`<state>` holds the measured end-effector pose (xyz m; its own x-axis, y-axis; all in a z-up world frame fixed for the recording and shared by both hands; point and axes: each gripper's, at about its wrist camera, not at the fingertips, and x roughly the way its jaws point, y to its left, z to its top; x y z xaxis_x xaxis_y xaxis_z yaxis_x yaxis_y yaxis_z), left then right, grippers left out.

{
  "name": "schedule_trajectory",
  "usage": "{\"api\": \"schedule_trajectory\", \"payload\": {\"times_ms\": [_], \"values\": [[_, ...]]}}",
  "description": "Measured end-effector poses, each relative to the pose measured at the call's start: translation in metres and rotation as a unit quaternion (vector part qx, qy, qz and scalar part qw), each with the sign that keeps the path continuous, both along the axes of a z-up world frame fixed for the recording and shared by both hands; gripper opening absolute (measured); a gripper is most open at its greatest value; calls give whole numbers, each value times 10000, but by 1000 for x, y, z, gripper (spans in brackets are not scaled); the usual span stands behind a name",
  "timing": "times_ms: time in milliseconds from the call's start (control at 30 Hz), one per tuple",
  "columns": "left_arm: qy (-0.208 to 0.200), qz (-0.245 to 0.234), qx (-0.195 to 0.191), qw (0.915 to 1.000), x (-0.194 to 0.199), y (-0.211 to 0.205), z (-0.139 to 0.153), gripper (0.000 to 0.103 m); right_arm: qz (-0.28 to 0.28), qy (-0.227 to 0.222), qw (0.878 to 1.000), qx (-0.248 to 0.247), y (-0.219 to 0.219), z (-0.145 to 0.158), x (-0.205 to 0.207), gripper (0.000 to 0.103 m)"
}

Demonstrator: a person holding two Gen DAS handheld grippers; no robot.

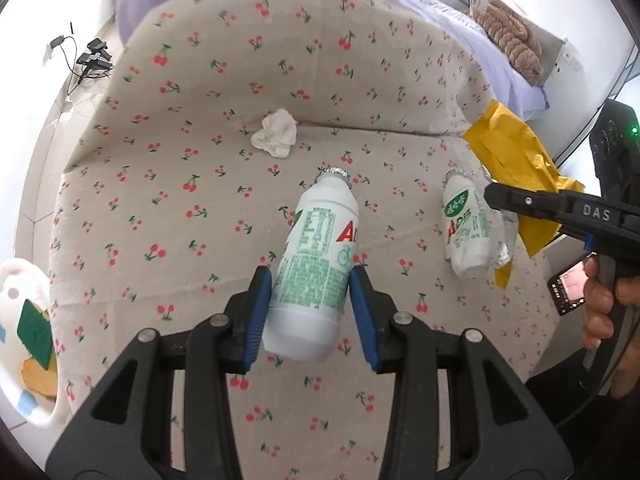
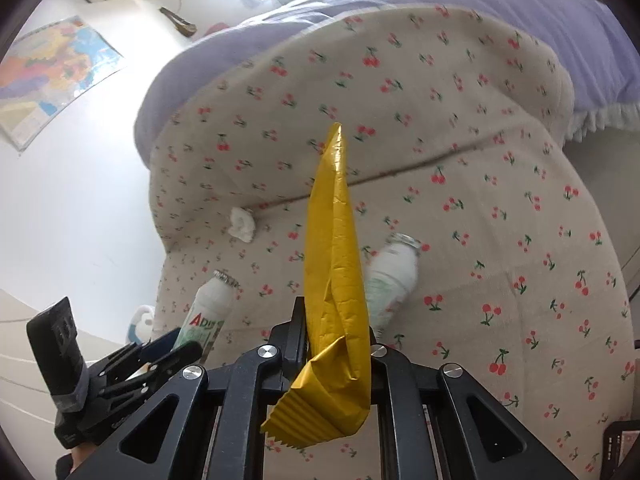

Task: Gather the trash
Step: 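Carry the white bottle over the wastebasket and open the left tool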

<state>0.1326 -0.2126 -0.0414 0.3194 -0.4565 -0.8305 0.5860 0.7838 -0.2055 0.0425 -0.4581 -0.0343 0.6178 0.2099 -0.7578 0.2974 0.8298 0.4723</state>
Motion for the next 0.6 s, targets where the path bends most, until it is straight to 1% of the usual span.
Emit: {"api": "schedule_trajectory", "payload": {"times_ms": [200, 333, 600], "values": [[-35, 165, -226, 9996, -6, 23, 9, 42, 238, -118, 9996, -76, 31, 17, 5, 13], [-76, 313, -251, 9992, -9, 37, 9, 42, 452, -95, 9988, -164, 60, 19, 14, 13], [-117, 710, -424, 9965, -6, 88, 17, 42, 848, -16, 9960, -290, 113, 20, 30, 13]]}}
